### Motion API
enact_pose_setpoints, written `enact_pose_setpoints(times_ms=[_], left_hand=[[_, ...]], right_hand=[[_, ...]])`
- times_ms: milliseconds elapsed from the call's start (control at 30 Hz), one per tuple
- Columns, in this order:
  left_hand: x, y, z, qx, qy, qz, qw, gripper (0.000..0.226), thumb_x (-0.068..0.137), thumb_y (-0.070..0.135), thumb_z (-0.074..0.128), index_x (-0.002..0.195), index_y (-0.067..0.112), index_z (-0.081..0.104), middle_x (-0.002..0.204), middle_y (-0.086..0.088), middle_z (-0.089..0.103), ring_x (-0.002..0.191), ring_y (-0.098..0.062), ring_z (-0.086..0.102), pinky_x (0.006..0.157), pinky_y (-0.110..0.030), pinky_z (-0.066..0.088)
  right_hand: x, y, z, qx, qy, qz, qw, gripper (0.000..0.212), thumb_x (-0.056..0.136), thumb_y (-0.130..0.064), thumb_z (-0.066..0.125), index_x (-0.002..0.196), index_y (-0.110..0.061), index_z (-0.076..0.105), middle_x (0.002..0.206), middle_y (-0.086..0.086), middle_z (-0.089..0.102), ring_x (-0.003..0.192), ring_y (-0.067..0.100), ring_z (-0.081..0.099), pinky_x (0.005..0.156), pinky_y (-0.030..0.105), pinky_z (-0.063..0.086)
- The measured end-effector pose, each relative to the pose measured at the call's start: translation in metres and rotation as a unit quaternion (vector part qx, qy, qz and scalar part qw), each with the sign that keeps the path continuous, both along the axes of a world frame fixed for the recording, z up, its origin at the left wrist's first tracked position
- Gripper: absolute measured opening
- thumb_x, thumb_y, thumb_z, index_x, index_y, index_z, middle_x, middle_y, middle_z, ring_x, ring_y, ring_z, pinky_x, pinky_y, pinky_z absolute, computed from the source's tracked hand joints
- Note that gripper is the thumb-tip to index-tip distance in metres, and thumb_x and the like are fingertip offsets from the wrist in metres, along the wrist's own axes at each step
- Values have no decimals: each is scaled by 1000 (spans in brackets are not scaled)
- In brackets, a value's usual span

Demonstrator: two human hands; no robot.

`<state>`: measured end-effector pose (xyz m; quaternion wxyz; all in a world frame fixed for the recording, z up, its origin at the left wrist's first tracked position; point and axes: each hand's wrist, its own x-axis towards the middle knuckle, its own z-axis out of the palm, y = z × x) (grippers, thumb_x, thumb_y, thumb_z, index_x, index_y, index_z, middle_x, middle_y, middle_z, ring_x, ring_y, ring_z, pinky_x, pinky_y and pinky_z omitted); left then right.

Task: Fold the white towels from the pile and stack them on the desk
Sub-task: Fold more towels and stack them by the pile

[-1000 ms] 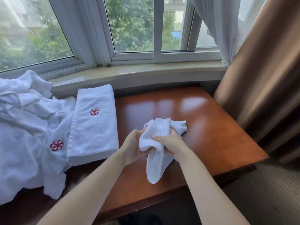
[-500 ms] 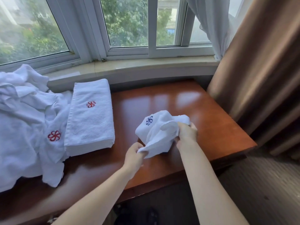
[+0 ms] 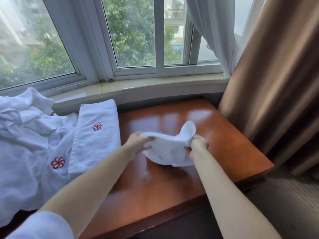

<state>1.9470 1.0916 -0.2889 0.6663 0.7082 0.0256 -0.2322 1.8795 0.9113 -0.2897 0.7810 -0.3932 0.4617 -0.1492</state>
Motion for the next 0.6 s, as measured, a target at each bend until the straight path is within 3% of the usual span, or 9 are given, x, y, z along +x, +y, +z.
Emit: enact_pose_setpoints(times_ms=[33, 100, 167, 233, 300, 367, 467, 533, 600], left_hand=[[15, -10, 24, -14, -88, 42, 995, 13, 78, 0, 73, 79, 6, 62, 81, -1, 62, 71, -13, 57, 58, -17, 50], [41, -25, 74, -44, -231, 92, 968, 23, 77, 0, 74, 70, 10, 56, 106, 3, 59, 85, -11, 56, 70, -17, 46], [56, -30, 115, -22, -369, 85, 925, 36, 75, 0, 77, 60, 16, 49, 123, -1, 51, 101, -11, 53, 80, -17, 43], [63, -27, 136, 41, -489, 67, 869, 39, 71, -1, 80, 57, 16, 47, 127, -7, 47, 110, -14, 49, 84, -11, 38], [62, -20, 131, 88, -553, 63, 826, 33, 68, -2, 82, 60, 12, 53, 123, -9, 47, 110, -17, 49, 83, -7, 35], [51, -11, 102, 130, -550, 70, 822, 28, 67, -1, 82, 60, 3, 56, 118, -7, 47, 107, -17, 50, 84, -7, 35], [18, 3, 23, 199, -445, 32, 873, 28, 70, 3, 81, 58, 0, 56, 96, -7, 57, 92, -25, 56, 79, -29, 44], [-14, 17, -36, 283, -317, -15, 905, 39, 73, 16, 81, 50, 14, 50, 66, 0, 54, 76, -23, 56, 64, -31, 39], [-48, 33, -87, 340, -184, -60, 920, 30, 75, 30, 79, 57, 17, 58, 66, 2, 59, 76, -20, 63, 61, -29, 40]], right_hand=[[18, -4, 24, -20, -61, -9, 998, 32, 91, 5, 42, 109, -11, 64, 75, 6, 57, 57, 21, 48, 52, 26, 43], [50, -14, 79, -77, -163, -21, 983, 27, 92, 3, 47, 113, -4, 62, 78, 4, 58, 61, 18, 52, 49, 23, 44], [70, -24, 126, -140, -248, -42, 958, 25, 84, -1, 59, 108, -1, 64, 79, 4, 58, 63, 15, 53, 52, 21, 44], [76, -32, 149, -199, -303, -64, 930, 22, 78, 3, 64, 100, -4, 64, 79, 0, 59, 67, 11, 55, 60, 20, 46], [71, -37, 143, -265, -302, -69, 913, 28, 80, 11, 61, 99, -10, 61, 80, -4, 60, 68, 3, 57, 65, 16, 46], [59, -35, 108, -314, -262, -41, 911, 28, 81, 11, 61, 98, -12, 61, 82, -2, 60, 67, -2, 56, 66, 12, 44], [32, -21, 22, -332, -99, -21, 938, 21, 81, 3, 57, 85, -17, 60, 84, 3, 60, 76, 13, 53, 66, 23, 42], [3, -8, -40, -301, 22, 4, 953, 19, 82, 1, 53, 86, -16, 61, 85, 6, 61, 80, 21, 53, 70, 26, 40], [-31, 3, -93, -221, 112, 91, 965, 24, 86, 2, 50, 100, -10, 65, 93, 10, 62, 86, 23, 54, 75, 28, 42]])
